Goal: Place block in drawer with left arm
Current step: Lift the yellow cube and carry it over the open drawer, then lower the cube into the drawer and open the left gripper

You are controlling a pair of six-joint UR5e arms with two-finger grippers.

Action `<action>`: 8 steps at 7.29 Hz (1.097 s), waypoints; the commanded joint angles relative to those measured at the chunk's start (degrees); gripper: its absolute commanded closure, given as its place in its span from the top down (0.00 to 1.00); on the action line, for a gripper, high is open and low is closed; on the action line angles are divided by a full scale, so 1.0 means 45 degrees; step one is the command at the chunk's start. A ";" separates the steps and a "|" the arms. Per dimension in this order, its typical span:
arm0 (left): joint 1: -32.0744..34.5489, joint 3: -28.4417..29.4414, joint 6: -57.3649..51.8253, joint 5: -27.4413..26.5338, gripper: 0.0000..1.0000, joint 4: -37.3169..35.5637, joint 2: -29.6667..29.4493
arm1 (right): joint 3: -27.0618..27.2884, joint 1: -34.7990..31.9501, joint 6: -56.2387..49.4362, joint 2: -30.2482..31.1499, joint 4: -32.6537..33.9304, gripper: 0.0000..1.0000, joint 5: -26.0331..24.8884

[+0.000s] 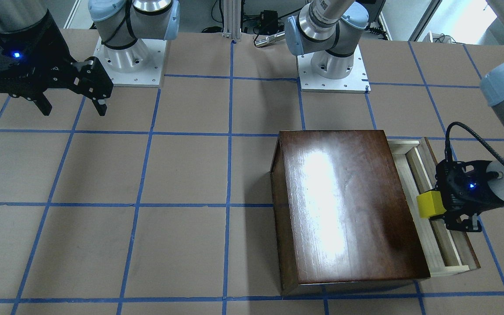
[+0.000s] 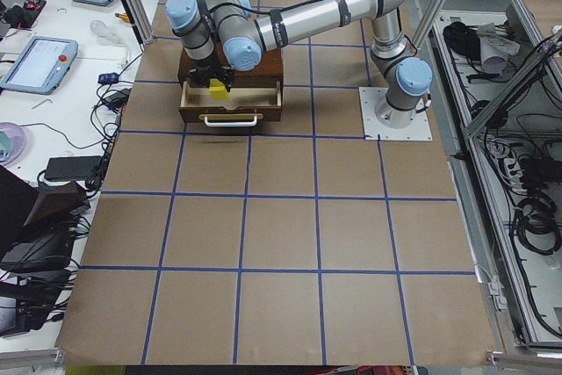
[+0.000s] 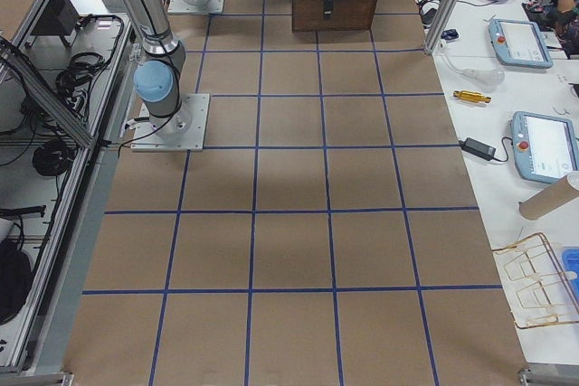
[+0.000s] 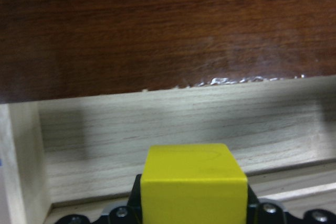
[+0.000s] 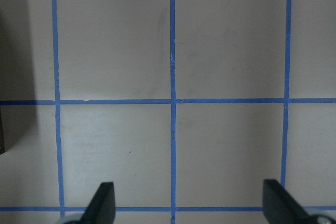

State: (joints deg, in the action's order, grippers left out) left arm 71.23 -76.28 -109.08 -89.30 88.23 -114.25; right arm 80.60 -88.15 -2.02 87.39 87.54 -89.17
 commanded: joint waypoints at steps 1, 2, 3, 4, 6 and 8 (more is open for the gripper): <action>0.0012 -0.0955 0.0196 -0.0019 0.00 -0.0776 0.0446 | 0.0000 -0.0001 0.0000 -0.0007 0.0000 1.00 -0.0009; 0.0012 -0.1171 0.0331 -0.0019 0.00 -0.0816 0.0564 | 0.0000 -0.0001 0.0000 -0.0007 0.0000 1.00 0.0010; -0.0008 -0.1328 0.0391 -0.0019 0.00 -0.0836 0.0623 | 0.0000 0.0019 0.0000 0.0013 0.0000 1.00 0.0010; -0.0008 -0.1522 0.0391 -0.0019 0.00 -0.1262 0.0624 | 0.0000 -0.0001 0.0000 -0.0007 0.0000 1.00 0.0010; -0.0008 -0.1953 0.0606 -0.0039 0.00 -0.1811 0.0721 | 0.0000 -0.0001 0.0000 -0.0007 0.0000 1.00 -0.0009; -0.0047 -0.2071 0.0567 -0.0020 0.76 -0.1833 0.0721 | 0.0000 -0.0001 0.0000 -0.0007 0.0000 1.00 0.0010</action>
State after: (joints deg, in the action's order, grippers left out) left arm 71.11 -85.11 -106.49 -89.41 80.21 -111.05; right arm 80.60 -88.14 -2.02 87.41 87.54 -89.15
